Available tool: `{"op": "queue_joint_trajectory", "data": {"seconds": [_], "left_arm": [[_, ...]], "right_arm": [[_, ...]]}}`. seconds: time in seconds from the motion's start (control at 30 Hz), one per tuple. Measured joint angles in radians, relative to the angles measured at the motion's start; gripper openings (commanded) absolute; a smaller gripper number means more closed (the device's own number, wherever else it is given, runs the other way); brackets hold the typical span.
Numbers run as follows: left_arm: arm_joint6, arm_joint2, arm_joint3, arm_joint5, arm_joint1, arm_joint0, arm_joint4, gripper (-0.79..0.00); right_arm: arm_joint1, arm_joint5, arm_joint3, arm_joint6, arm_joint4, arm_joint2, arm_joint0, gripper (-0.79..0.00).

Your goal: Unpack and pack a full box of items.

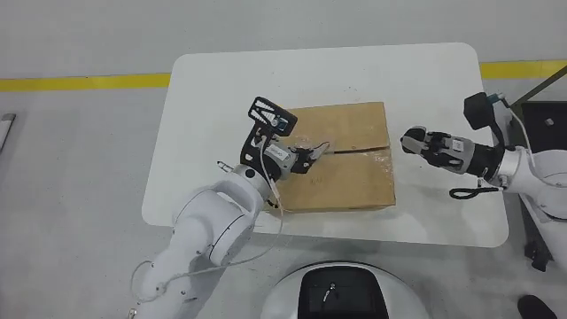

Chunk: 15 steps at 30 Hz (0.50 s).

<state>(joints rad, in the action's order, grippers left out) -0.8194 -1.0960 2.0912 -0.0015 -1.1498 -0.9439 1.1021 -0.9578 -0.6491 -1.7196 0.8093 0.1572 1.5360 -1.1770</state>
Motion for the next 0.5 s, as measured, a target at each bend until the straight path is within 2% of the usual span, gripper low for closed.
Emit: {"op": "queue_joint_trajectory", "data": {"seconds": [0.13,0.27,0.37,0.5], "left_arm": [[-0.056,-0.140,0.022,0.024,0.015,-0.060,-0.031,0.000],[-0.071,-0.293,0.030,0.032,0.029,-0.148,-0.071,0.000],[-0.065,-0.383,0.032,0.035,0.036,-0.208,-0.093,0.000],[-0.054,-0.460,0.039,0.026,0.042,-0.270,-0.109,0.000]], "right_arm": [[-0.005,0.024,-0.006,0.038,0.033,-0.082,0.089,-0.785],[-0.022,0.054,0.029,0.068,0.059,-0.209,0.233,-0.785],[-0.041,0.068,0.070,0.090,0.072,-0.316,0.355,-0.785],[-0.080,0.085,0.153,0.119,0.094,-0.478,0.528,-0.785]]}}
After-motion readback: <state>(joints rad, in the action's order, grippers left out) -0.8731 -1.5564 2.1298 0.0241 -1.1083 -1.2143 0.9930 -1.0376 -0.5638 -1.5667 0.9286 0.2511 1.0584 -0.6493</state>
